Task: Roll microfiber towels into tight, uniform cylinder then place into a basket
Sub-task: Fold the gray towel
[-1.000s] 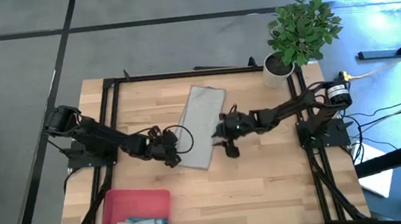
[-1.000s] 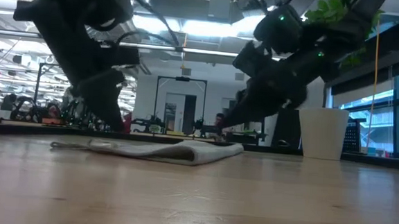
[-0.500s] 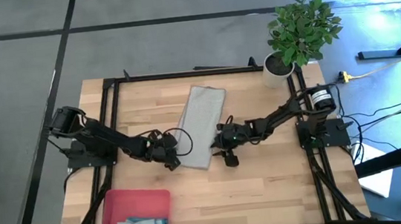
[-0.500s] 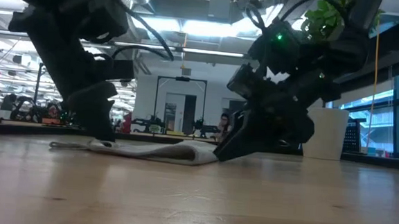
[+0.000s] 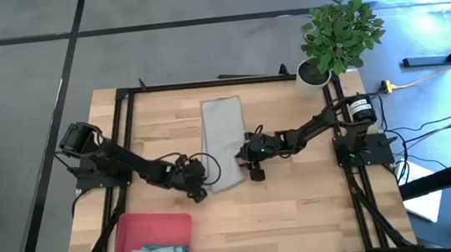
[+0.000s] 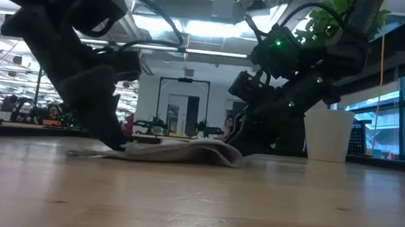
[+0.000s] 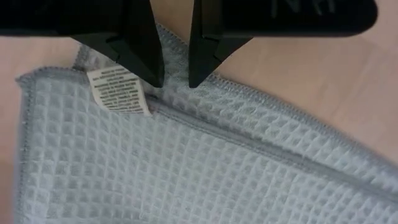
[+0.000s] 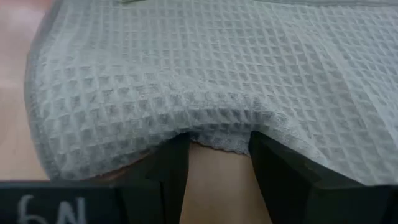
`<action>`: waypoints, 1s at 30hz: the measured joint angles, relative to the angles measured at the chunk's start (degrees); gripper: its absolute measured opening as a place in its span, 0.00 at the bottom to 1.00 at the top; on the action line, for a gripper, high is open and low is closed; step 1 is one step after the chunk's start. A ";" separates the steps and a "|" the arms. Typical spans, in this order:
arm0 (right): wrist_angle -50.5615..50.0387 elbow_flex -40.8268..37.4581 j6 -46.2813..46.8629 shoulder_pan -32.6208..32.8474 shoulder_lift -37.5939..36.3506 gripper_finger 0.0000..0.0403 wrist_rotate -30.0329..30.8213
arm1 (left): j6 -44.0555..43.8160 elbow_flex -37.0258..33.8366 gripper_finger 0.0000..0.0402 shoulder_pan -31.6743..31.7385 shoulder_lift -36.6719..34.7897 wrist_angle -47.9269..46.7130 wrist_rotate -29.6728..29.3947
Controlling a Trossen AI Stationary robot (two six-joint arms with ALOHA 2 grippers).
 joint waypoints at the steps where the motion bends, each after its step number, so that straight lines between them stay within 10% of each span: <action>1: -0.34 0.00 -0.86 0.00 -0.31 0.43 -0.03 | 0.00 -0.02 0.18 -0.23 0.01 -0.01 -0.34; 30: -10.09 -0.15 -18.30 11.34 -8.91 0.43 -0.39 | 4.08 0.12 0.18 -5.56 -6.16 -3.13 -6.27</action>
